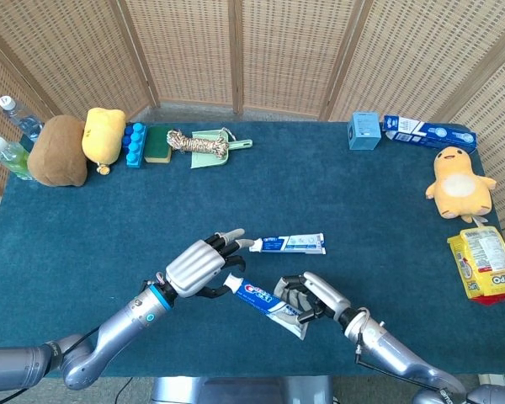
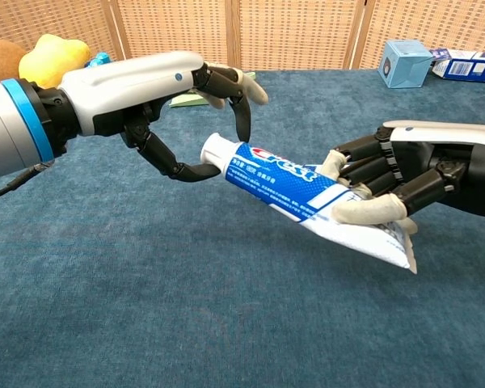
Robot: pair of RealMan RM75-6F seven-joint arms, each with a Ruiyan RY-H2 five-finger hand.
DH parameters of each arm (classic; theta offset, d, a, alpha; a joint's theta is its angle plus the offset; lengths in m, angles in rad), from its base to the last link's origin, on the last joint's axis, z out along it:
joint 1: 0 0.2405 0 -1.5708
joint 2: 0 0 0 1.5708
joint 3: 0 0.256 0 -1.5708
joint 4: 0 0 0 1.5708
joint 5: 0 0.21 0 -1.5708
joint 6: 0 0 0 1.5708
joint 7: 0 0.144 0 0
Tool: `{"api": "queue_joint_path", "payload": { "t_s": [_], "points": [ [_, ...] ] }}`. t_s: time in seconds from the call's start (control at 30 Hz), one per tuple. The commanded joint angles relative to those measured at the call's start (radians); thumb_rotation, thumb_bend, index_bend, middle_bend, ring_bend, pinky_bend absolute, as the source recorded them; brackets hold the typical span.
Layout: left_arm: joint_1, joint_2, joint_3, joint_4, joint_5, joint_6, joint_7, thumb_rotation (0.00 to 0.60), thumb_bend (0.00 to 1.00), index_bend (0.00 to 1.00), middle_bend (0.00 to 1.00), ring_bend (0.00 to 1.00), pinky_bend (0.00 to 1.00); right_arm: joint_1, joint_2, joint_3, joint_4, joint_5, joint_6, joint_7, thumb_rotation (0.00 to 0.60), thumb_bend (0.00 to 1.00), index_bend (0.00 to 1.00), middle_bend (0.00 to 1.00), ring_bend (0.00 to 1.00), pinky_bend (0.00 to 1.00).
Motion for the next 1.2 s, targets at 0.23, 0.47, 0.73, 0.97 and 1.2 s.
{"api": "queue_joint_path", "payload": {
  "t_s": [0.23,0.47,0.73,0.97,1.2],
  "points": [
    [0.001,0.001,0.006,0.005,0.008,0.01,-0.013,0.6,0.31,0.44,0.2,0.08,0.19,0.002,-0.003,-0.002,0.004,0.012,-0.006,-0.005,0.6,0.47,0.89,0.69,0.66,0.81],
    [0.001,0.009,0.012,0.007,0.011,0.01,-0.017,0.6,0.36,0.46,0.2,0.08,0.19,0.003,-0.003,-0.003,0.012,0.023,-0.013,-0.011,0.6,0.47,0.89,0.69,0.66,0.81],
    [-0.001,0.012,0.018,0.016,0.02,0.012,-0.007,0.6,0.42,0.49,0.22,0.09,0.19,0.006,-0.012,-0.002,0.022,0.042,-0.021,-0.034,0.6,0.47,0.89,0.69,0.66,0.81],
    [-0.005,0.008,0.018,0.027,0.014,0.008,0.002,0.6,0.46,0.5,0.23,0.1,0.19,0.002,-0.009,-0.001,0.022,0.042,-0.019,-0.031,0.6,0.47,0.89,0.69,0.67,0.82],
    [-0.009,0.01,0.019,0.028,0.015,0.007,0.031,0.6,0.52,0.52,0.25,0.11,0.2,0.001,-0.008,-0.002,0.026,0.056,-0.023,-0.052,0.6,0.47,0.89,0.69,0.67,0.82]
  ]
}}
